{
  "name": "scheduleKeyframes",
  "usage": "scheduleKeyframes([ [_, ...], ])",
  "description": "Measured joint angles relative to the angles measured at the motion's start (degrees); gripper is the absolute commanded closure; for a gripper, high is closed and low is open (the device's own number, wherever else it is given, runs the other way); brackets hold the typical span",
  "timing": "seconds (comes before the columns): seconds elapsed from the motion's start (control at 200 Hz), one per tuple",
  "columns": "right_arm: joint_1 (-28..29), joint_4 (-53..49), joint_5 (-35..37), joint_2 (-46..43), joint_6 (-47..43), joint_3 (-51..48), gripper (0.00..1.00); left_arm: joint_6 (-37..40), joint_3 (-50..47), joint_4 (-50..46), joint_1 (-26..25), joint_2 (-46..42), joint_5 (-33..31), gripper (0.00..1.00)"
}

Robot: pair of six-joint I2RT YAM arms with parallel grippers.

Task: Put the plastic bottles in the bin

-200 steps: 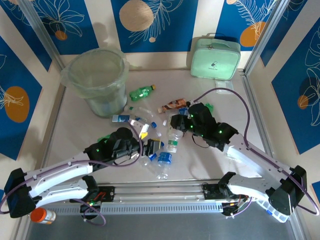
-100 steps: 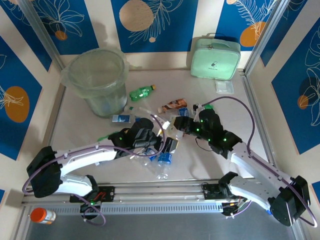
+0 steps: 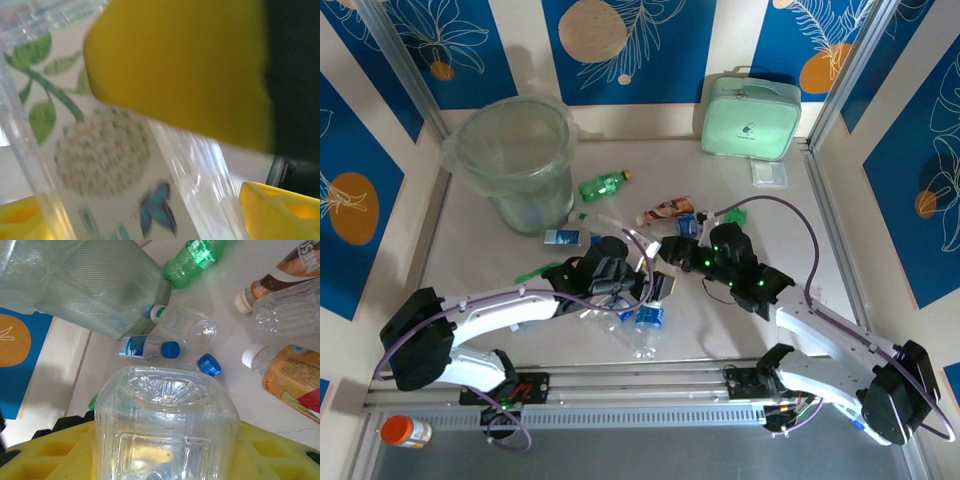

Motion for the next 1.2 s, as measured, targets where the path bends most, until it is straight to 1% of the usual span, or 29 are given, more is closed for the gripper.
scheduleKeyframes([
  [0.105, 1.9, 1.0, 0.2, 0.0, -0.3, 0.0, 0.44, -0.6, -0.6, 1.6, 0.7, 0.0, 0.0, 0.20],
  [0.21, 2.6, 2.2, 0.5, 0.0, -0.3, -0.5, 0.44, -1.3, -1.5, 3.0, 1.3, -0.3, 0.0, 0.22],
  [0.36, 3.3, 3.4, 1.4, 0.1, -0.3, -0.8, 0.44, -2.6, -3.0, 4.7, 1.8, -1.4, 0.2, 0.32],
  [0.465, 3.8, 4.0, 3.0, 0.1, -0.2, -0.8, 0.44, -3.0, -3.3, 5.5, 2.1, -1.7, 0.5, 0.35],
  [0.545, 4.2, 4.0, 4.1, 0.1, -0.2, -0.8, 0.44, -3.5, -3.6, 6.2, 2.3, -1.7, 1.1, 0.44],
  [0.615, 4.6, 4.0, 5.1, 0.1, -0.2, -0.8, 0.44, -3.7, -3.6, 6.3, 2.4, -1.7, 1.8, 0.50],
  [0.64, 4.8, 4.0, 5.4, 0.1, -0.2, -0.8, 0.42, -3.7, -3.6, 6.3, 2.5, -1.7, 2.0, 0.51],
  [0.705, 5.1, 4.0, 6.1, 0.0, -0.2, -0.8, 0.34, -3.9, -3.6, 6.3, 2.6, -1.7, 2.5, 0.53],
  [0.785, 5.4, 3.8, 6.8, -0.1, -1.1, -0.8, 0.16, -3.9, -3.6, 6.4, 2.7, -1.7, 3.5, 0.55],
  [0.82, 5.6, 3.4, 7.0, -0.2, -1.6, -0.8, 0.13, -3.9, -3.6, 6.7, 2.7, -1.7, 4.0, 0.55],
  [0.93, 5.6, 2.1, 8.3, -0.9, -2.2, -0.7, 0.08, -3.8, -3.8, 7.1, 2.7, -2.2, 4.3, 0.58],
  [1.025, 5.9, 0.9, 9.9, -2.9, -2.2, -0.7, 0.07, -3.8, -3.9, 6.6, 2.6, -3.6, 3.1, 0.58],
  [1.09, 6.5, 0.2, 11.8, -5.8, -2.1, -0.9, 0.07, -3.7, -3.9, 5.6, 2.7, -5.0, 1.4, 0.58],
  [1.2, 6.6, -0.2, 16.7, -14.1, -1.8, -3.4, 0.09, -3.7, -3.7, 2.8, 3.7, -8.2, -2.2, 0.58],
])
